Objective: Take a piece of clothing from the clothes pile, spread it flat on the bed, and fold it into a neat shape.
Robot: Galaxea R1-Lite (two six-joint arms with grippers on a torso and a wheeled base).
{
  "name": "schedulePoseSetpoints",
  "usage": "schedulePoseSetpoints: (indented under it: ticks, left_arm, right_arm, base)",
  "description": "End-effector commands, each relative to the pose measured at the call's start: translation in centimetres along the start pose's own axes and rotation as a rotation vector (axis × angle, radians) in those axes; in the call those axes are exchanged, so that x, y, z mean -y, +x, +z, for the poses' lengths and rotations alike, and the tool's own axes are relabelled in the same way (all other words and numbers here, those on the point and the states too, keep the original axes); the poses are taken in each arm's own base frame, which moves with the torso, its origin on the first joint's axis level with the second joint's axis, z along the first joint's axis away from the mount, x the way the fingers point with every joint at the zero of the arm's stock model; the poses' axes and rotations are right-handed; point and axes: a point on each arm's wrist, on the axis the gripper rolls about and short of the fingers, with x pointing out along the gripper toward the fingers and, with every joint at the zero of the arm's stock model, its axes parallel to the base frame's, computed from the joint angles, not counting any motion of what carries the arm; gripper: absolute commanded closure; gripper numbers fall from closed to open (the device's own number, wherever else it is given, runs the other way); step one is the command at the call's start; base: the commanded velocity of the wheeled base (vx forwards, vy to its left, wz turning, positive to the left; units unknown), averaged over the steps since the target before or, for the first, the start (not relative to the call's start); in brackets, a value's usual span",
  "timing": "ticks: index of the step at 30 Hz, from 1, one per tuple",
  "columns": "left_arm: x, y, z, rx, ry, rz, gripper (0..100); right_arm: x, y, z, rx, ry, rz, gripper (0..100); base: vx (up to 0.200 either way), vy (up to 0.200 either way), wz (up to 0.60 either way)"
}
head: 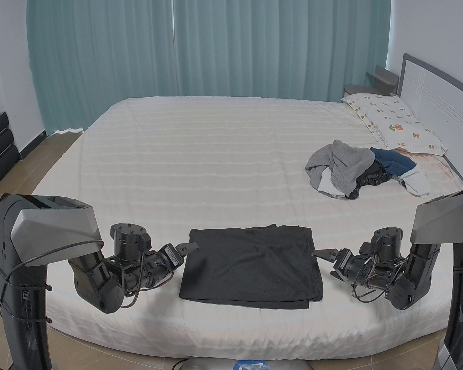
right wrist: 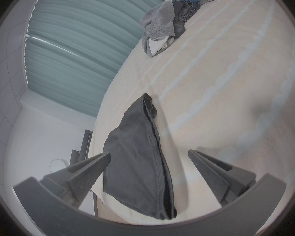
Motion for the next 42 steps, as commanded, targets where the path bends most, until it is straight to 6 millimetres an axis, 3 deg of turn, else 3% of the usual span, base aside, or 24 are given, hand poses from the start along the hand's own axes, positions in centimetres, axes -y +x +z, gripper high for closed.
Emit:
schedulePoseSetpoints:
  ticks: [1, 6, 15, 26, 27, 42]
  left_arm:
    - [0.7, 2.4, 1.2, 0.006, 0.056, -0.039, 0]
    - [1.1, 4.6, 2.0, -0.014, 0.120, -0.001, 0]
    - [0.8, 5.8, 0.4, -0.059, 0.124, 0.015, 0]
    - [1.0, 6.0, 0.1, -0.057, 0.127, 0.022, 0]
    - [1.0, 6.0, 0.2, -0.054, 0.125, 0.021, 100]
    - [0.3, 5.3, -0.4, -0.017, 0.121, 0.104, 100]
  right_arm:
    - [1.2, 0.9, -0.4, 0.003, 0.010, -0.002, 0]
    - [1.3, 0.9, -0.6, 0.004, 0.008, 0.001, 0]
    - [1.3, 0.9, -0.6, 0.004, 0.008, 0.001, 0]
    - [1.4, 0.9, -0.6, 0.003, 0.009, 0.000, 0]
    - [1.4, 0.9, -0.6, 0.003, 0.009, 0.000, 0]
    - [1.3, 0.8, -0.6, 0.003, 0.008, 0.004, 0]
  base:
    - [0.000, 0.000, 0.00]
    - [0.000, 0.000, 0.00]
    - [0.000, 0.000, 0.00]
    - [0.000, 0.000, 0.00]
    - [0.000, 0.000, 0.00]
    - [0.000, 0.000, 0.00]
